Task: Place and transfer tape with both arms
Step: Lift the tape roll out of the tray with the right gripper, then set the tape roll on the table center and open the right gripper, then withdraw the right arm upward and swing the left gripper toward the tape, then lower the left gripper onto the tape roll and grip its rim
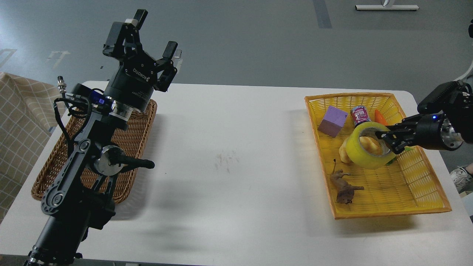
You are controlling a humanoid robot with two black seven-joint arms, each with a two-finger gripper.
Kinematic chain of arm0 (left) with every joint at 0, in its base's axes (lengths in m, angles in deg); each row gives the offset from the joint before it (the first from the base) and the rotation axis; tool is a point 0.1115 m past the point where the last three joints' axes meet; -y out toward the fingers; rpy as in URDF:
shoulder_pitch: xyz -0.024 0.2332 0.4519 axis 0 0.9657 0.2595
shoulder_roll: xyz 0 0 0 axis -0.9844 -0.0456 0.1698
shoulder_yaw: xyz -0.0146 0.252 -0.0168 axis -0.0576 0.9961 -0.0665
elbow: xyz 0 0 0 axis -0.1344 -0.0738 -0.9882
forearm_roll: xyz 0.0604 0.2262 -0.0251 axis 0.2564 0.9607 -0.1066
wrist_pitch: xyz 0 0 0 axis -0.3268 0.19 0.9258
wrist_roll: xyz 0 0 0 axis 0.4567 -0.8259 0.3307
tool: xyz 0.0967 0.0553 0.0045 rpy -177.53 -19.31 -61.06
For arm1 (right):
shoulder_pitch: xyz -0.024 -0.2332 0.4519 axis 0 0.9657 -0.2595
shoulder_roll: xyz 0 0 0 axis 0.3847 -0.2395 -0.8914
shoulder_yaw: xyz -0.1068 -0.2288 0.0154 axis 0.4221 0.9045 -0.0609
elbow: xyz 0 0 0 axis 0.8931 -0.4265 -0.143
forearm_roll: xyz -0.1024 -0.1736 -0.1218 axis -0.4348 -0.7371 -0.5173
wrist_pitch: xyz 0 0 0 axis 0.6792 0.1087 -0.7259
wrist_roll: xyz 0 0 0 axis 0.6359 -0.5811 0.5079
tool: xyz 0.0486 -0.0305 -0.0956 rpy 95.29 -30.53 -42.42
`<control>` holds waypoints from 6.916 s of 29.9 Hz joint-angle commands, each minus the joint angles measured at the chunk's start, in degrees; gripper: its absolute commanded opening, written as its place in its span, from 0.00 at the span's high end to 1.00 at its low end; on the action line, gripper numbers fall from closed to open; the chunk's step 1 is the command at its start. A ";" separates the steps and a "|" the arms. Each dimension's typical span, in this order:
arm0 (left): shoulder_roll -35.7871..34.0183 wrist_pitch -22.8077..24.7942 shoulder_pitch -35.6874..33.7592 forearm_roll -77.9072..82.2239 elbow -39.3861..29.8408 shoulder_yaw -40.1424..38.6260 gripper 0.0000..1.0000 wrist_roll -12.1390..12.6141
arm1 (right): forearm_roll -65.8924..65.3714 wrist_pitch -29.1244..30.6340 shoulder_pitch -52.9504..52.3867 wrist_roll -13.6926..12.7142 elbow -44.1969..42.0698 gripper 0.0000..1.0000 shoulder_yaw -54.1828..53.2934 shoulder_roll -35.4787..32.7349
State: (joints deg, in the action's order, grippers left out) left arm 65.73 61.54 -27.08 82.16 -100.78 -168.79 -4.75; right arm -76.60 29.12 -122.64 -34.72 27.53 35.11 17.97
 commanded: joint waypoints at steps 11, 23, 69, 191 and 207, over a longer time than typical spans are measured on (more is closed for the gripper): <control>0.39 -0.01 0.17 0.09 -0.08 0.56 0.01 0.11 | -0.01 0.53 -5.46 0.00 -7.98 1.00 -0.21 18.00; -0.23 -0.01 0.00 0.09 -0.08 0.47 0.01 0.02 | -0.01 0.53 -8.37 0.00 -20.02 1.00 0.41 32.59; -2.60 0.87 1.75 0.00 -1.40 -0.68 0.01 -0.33 | -0.01 -3.77 -4.77 0.00 -22.58 0.89 4.63 43.58; -26.24 -9.50 -11.96 41.83 -0.08 35.88 0.01 6.44 | 66.63 -7.03 14.48 0.00 12.14 0.00 -50.92 27.59; -30.73 -9.24 -23.28 52.65 4.74 55.73 0.02 -1.30 | 66.63 -7.03 13.51 0.00 12.31 0.00 -50.92 27.59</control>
State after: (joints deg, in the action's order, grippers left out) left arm 34.61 52.21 -47.78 134.80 -98.04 -116.46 -5.18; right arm -9.97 22.13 -109.06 -34.71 39.76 -15.84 45.55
